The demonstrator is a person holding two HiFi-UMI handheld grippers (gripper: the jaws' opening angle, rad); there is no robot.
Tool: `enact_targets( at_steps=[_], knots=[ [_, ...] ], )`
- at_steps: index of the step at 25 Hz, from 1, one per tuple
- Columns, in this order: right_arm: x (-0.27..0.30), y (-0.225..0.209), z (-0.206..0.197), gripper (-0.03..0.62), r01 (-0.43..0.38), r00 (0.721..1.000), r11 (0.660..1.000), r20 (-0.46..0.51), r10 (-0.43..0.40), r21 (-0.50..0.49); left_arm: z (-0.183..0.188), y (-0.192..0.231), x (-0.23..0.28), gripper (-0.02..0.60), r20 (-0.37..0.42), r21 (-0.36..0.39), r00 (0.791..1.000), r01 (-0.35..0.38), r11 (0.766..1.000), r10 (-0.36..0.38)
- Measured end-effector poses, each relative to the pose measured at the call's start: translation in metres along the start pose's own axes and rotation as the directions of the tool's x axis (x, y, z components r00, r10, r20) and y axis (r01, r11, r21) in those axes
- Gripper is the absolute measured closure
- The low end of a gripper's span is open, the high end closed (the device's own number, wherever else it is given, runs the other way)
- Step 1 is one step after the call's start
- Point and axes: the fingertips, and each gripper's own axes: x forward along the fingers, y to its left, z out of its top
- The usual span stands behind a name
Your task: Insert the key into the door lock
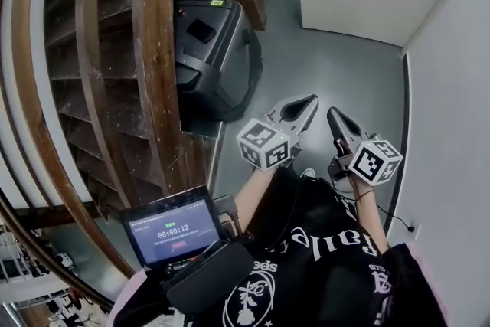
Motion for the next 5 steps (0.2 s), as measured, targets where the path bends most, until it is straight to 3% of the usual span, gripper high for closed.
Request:
enact_targets(
  at_steps=[5],
  knots=[
    [0.005, 0.018, -0.019, 0.577, -0.02, 1.0, 1.0, -0.014, 0.02, 0.003, -0.005, -0.004, -0.018, 0.577, -0.017, 0.028, 1.0, 0.009, 1.0, -0.008]
  ],
)
